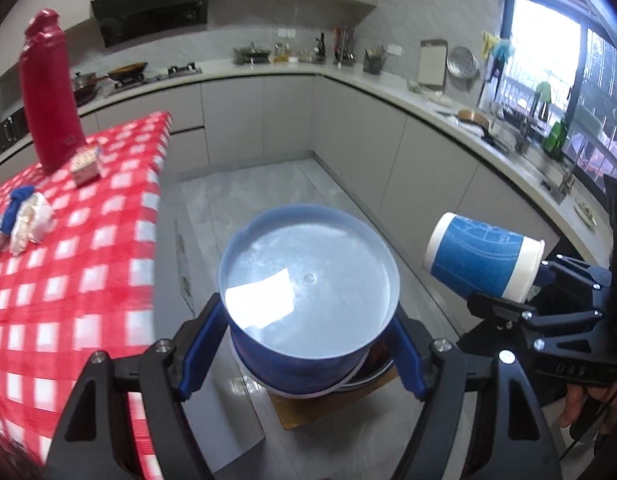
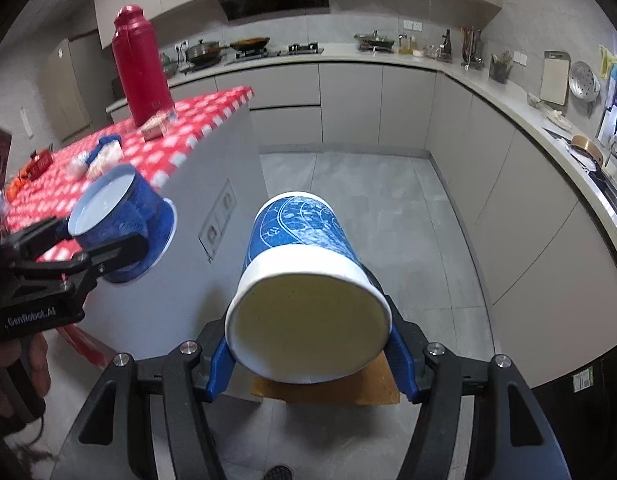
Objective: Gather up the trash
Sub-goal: 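Open both tools to drop the bowl and cup into the bin, then move both open tools back toward the table items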
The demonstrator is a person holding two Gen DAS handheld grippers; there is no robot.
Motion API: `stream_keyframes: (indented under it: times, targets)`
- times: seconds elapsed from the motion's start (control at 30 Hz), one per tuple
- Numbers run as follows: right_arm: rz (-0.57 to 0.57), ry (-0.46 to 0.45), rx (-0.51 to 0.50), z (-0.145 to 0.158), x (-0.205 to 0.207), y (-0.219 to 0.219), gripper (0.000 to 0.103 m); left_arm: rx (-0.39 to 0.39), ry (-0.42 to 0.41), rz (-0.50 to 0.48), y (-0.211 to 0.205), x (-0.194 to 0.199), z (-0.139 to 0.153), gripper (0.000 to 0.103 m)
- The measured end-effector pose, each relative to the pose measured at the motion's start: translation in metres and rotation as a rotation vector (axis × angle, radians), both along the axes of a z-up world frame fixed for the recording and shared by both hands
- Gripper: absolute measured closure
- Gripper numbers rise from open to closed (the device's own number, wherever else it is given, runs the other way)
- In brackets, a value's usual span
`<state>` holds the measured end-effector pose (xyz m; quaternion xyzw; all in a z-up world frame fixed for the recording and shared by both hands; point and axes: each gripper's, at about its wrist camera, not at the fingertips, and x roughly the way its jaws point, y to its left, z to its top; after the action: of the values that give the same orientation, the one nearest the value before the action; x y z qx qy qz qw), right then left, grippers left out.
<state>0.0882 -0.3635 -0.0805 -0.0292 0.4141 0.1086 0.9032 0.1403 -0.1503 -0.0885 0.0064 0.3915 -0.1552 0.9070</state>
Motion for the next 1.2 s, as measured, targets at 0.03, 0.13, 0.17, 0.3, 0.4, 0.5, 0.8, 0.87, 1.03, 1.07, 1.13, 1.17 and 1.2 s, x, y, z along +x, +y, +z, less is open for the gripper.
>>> stream_keyframes:
  times: [0.03, 0.13, 0.17, 0.3, 0.4, 0.5, 0.8, 0.87, 1.03, 1.07, 1.13, 1.17, 1.2]
  targets:
    - [0.004, 0.012, -0.005, -0.007, 0.001, -0.002, 0.037, 0.001, 0.011, -0.002, -0.003, 0.002, -0.006, 0.027]
    - [0.021, 0.048, -0.015, -0.029, 0.005, -0.006, 0.037, 0.009, 0.047, -0.011, -0.012, 0.007, -0.022, 0.027]
    - [0.030, 0.064, -0.021, -0.039, 0.008, -0.007, 0.037, 0.013, 0.061, -0.015, -0.016, 0.012, -0.031, 0.027]
    - [0.074, 0.124, -0.051, -0.079, 0.028, -0.005, 0.037, -0.015, 0.141, -0.033, -0.028, 0.028, -0.062, 0.026]
    - [0.116, 0.154, -0.077, -0.109, 0.047, -0.002, 0.032, -0.058, 0.237, -0.059, -0.036, 0.049, -0.096, 0.023]
    - [0.163, 0.193, -0.155, -0.149, 0.071, 0.002, 0.010, -0.036, 0.298, 0.010, -0.031, 0.066, -0.125, 0.012]
    - [-0.023, 0.203, -0.143, -0.160, 0.089, -0.054, 0.000, 0.073, 0.260, 0.074, -0.032, 0.055, -0.130, 0.006]
    - [-0.027, 0.219, -0.147, -0.162, 0.088, -0.058, 0.000, 0.074, 0.263, 0.072, -0.036, 0.054, -0.129, 0.006]
    - [-0.052, 0.237, -0.146, -0.161, 0.085, -0.068, 0.000, 0.093, 0.250, 0.056, -0.039, 0.061, -0.122, 0.005]
    - [-0.057, 0.235, -0.141, -0.159, 0.085, -0.070, 0.000, 0.099, 0.244, 0.053, -0.042, 0.058, -0.118, 0.005]
    - [-0.077, 0.226, -0.140, -0.154, 0.082, -0.070, 0.000, 0.104, 0.230, 0.048, -0.045, 0.055, -0.111, 0.005]
    - [-0.084, 0.220, -0.134, -0.150, 0.080, -0.071, 0.000, 0.105, 0.224, 0.046, -0.046, 0.055, -0.107, 0.005]
    - [-0.091, 0.212, -0.126, -0.145, 0.077, -0.073, 0.000, 0.096, 0.214, 0.040, -0.047, 0.050, -0.100, 0.005]
